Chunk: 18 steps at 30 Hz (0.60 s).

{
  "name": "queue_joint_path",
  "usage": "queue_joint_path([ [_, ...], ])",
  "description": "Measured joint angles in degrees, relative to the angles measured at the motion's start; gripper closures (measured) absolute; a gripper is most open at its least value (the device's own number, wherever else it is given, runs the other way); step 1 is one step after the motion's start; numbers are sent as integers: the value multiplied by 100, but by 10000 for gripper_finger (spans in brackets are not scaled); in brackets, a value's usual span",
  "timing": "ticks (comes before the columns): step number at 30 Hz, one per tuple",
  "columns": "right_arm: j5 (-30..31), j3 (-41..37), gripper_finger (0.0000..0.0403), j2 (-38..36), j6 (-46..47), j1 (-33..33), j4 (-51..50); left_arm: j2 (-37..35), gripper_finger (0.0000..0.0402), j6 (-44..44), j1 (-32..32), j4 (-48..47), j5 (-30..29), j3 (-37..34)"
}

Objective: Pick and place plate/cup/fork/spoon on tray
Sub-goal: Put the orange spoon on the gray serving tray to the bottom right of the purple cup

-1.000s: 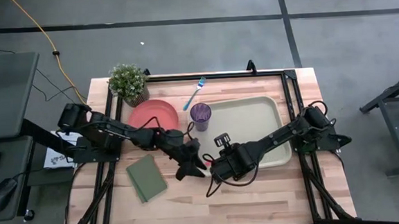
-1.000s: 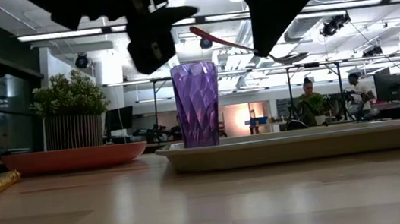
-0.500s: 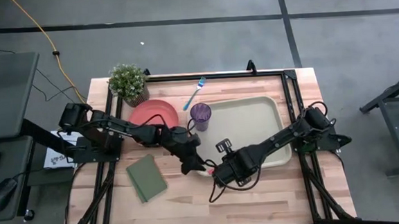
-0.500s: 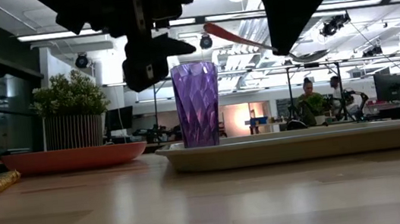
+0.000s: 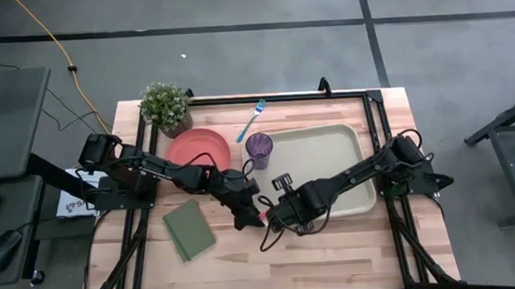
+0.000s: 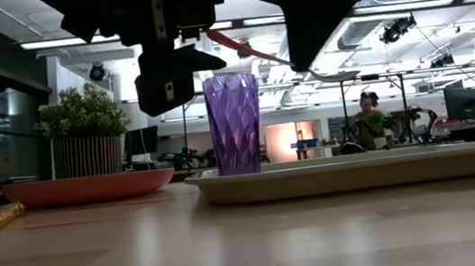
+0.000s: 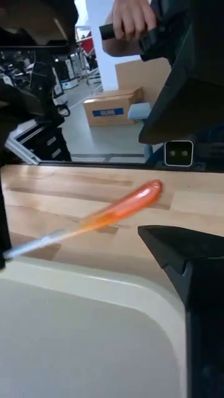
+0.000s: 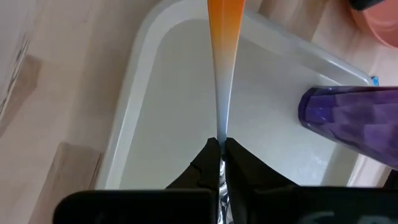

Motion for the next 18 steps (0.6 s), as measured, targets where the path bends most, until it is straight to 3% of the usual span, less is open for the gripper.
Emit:
queue_joint_path([
  [12,-12,0,403,0,-146,-31,275,0,199,-59,-19,78,-318,0],
  [18,-8,0,403,2,-149,-31,339,0,268,-48,-49,91,-375,0],
])
